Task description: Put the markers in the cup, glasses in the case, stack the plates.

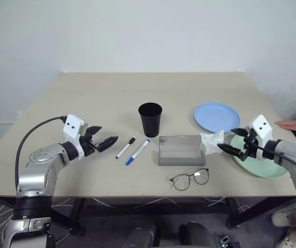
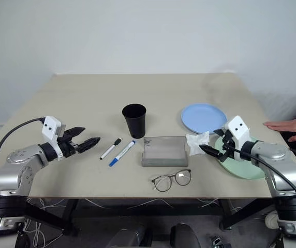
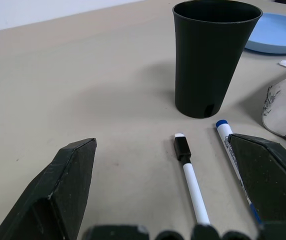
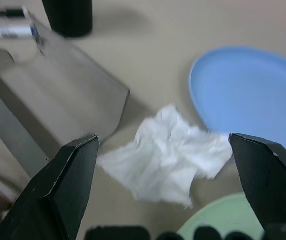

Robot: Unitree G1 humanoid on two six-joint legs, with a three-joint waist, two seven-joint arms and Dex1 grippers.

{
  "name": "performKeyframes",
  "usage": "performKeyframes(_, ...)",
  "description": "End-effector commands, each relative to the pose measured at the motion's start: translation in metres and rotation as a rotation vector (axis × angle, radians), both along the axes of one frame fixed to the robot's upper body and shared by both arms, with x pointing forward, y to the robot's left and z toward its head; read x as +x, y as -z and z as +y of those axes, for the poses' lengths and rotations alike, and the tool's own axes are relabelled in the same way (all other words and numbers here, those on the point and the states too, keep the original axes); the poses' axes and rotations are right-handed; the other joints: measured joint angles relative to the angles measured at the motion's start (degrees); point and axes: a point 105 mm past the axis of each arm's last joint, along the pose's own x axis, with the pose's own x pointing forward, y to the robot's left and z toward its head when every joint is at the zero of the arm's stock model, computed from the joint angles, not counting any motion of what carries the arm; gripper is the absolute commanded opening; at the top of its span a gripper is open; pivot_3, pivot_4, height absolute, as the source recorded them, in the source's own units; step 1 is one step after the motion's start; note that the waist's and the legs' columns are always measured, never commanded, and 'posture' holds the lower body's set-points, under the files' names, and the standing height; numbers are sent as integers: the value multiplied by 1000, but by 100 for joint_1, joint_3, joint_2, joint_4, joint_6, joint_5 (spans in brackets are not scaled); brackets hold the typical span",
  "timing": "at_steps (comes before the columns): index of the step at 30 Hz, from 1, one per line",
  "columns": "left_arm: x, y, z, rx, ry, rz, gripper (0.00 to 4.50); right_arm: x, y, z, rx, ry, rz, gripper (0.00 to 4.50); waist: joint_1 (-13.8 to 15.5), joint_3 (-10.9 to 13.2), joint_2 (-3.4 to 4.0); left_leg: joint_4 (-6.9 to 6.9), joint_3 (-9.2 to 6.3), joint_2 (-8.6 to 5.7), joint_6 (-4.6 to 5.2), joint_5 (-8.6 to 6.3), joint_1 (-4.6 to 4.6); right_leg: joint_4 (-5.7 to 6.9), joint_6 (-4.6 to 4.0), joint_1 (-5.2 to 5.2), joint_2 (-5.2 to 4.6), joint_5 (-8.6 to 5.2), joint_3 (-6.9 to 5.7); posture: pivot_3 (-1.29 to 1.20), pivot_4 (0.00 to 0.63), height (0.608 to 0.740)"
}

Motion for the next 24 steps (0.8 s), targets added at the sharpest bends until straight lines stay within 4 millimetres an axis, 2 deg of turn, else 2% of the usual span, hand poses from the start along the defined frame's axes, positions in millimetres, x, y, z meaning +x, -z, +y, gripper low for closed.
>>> performKeyframes(1, 6, -15, -1, -1, 4, -63, 4486, 0, 3, 1, -77, 50, -5, 4500, -2, 0, 0, 1, 1, 0, 0, 0, 0, 0, 0, 0, -1, 0, 0, 0, 0, 739)
performKeyframes(7, 9, -13, -7, -7, 17, -61, 4486, 3, 14, -7, -144, 116, 10, 4500, -1, 0, 0, 1, 6, -2, 0, 0, 0, 0, 3, -2, -5, 1, -3, 0, 0, 739)
performKeyframes(18, 11, -14, -6, -5, 21, -64, 4486, 12, 21, -19, -194, 209, 25, 4500, -2, 0, 0, 1, 6, -2, 0, 0, 1, -1, 11, -2, -6, 6, -7, 0, 0, 739)
performKeyframes(21, 10, -14, -4, -3, 18, -66, 4500, 14, 24, -21, -203, 225, 34, 3946, -3, 0, -1, 1, 6, -2, 0, 0, 2, -1, 11, -2, -6, 6, -8, 0, 0, 739)
performKeyframes(24, 10, -14, -4, -1, 16, -67, 4500, 16, 26, -23, -213, 238, 44, 2891, -2, 0, 0, 1, 6, -2, 0, 0, 2, -1, 11, -2, -6, 6, -8, 0, 0, 739)
